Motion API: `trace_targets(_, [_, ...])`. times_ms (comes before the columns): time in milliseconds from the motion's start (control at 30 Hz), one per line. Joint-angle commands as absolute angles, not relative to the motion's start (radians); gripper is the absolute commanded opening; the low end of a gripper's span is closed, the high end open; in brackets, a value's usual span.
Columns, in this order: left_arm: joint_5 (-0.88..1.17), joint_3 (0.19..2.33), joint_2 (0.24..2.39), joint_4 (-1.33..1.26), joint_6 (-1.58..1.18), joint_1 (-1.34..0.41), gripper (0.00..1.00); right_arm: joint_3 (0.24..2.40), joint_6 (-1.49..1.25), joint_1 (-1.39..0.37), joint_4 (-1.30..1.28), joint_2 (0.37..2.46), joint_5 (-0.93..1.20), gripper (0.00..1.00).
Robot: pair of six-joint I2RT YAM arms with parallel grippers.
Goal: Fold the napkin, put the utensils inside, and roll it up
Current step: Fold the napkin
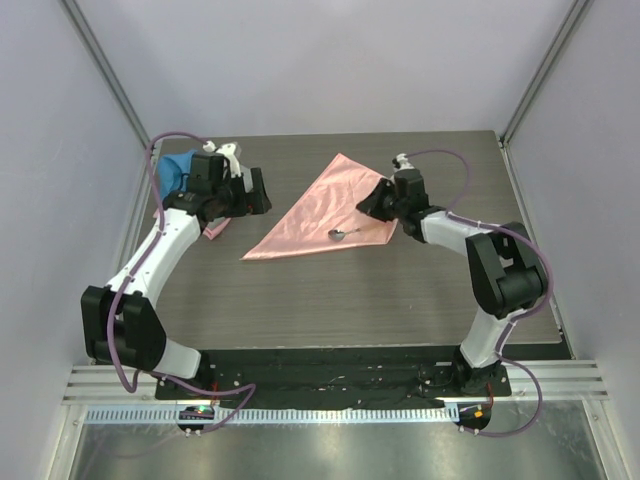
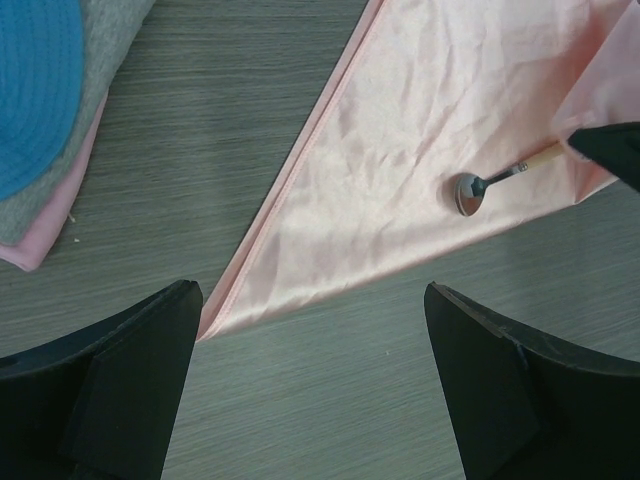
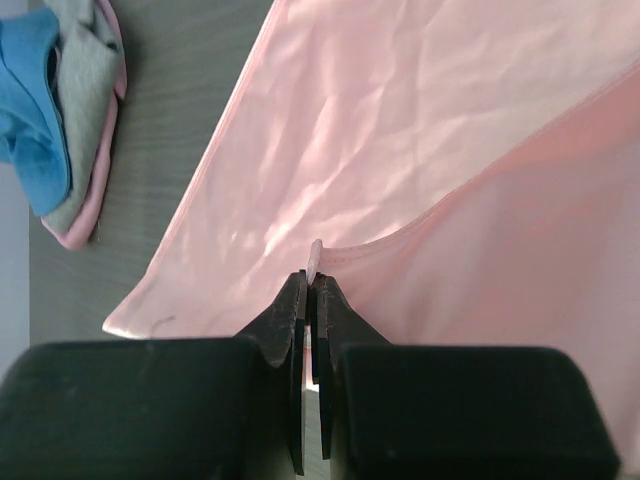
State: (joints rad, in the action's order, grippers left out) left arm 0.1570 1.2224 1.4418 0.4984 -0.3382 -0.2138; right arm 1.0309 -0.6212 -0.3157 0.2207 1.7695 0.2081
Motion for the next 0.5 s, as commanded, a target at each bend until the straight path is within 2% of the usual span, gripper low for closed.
trace_targets(0, [0.15, 1.243, 1.44, 0.477, -0.35, -0.213, 0.99, 1.068, -0.666, -0.38, 0.301, 1.793, 0.196, 0.01])
trace_targets(467, [0.161, 1.239, 1.436, 0.474, -0.356, -0.213, 1.0, 1.054, -0.738, -0.488, 0.356, 1.821, 0.192, 0.01])
